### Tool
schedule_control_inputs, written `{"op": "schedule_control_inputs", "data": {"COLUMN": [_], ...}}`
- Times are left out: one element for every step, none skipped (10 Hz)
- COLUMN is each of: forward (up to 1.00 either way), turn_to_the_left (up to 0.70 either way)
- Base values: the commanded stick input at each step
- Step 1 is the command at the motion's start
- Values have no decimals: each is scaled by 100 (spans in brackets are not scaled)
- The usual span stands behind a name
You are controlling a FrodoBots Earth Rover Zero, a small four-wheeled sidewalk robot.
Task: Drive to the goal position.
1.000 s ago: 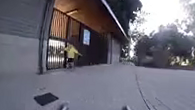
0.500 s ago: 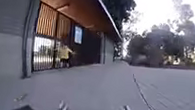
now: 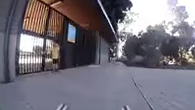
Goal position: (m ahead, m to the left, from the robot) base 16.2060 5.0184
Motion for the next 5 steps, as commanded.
{"op": "schedule_control_inputs", "data": {"forward": [97, 97, 97, 97, 98], "turn_to_the_left": [0, 0, -6, -22, -39]}}
